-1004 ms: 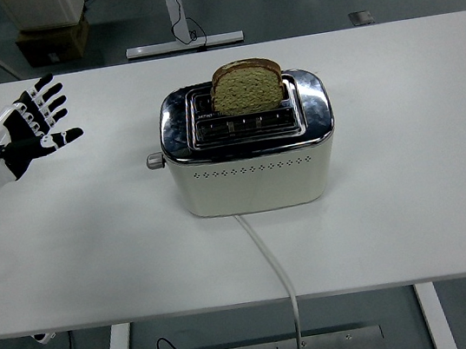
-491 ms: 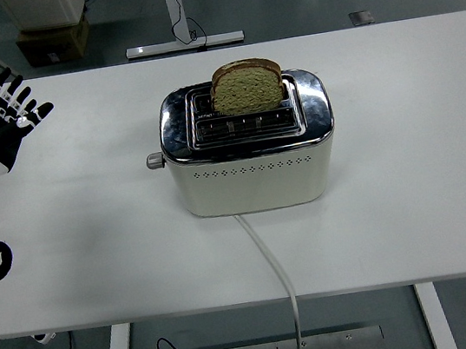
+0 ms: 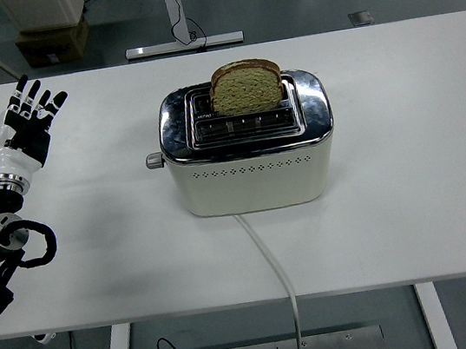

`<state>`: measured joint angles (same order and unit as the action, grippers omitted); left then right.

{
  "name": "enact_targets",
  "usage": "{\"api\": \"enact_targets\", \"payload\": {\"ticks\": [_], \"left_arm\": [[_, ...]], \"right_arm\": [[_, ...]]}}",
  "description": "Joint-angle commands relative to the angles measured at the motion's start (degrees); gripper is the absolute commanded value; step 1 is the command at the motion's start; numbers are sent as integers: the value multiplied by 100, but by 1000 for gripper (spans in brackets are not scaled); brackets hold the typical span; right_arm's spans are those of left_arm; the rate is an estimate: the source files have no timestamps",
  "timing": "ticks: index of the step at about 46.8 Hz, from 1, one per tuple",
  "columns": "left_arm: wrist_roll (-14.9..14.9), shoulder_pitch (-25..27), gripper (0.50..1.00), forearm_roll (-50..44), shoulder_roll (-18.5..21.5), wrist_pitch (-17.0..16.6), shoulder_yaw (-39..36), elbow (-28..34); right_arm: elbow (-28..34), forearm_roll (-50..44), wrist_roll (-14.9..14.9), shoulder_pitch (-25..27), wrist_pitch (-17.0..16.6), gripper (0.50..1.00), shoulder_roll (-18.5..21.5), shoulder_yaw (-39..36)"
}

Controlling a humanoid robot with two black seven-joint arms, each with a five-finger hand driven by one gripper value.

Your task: Press down toaster

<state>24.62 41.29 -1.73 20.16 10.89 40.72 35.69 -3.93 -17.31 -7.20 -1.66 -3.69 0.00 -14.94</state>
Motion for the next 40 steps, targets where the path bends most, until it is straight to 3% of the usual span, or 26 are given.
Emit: {"api": "enact_targets", "payload": {"ticks": [1, 6, 20, 40], "left_arm": [[-106, 2, 1000, -151, -30, 28, -2, -35], [-274, 2, 1000, -231, -30, 54, -2, -53], [-265, 28, 1000, -240, -30, 282, 235, -53], [-265, 90, 1000, -231, -21, 300, 296, -202]], "right_arm": [[-3, -9, 8, -27, 0, 998, 0, 0], [-3, 0, 8, -62, 0, 998, 0, 0], [6, 0, 8, -18, 0, 998, 0, -9], [-3, -26, -27, -53, 0, 998, 0, 0]]}}
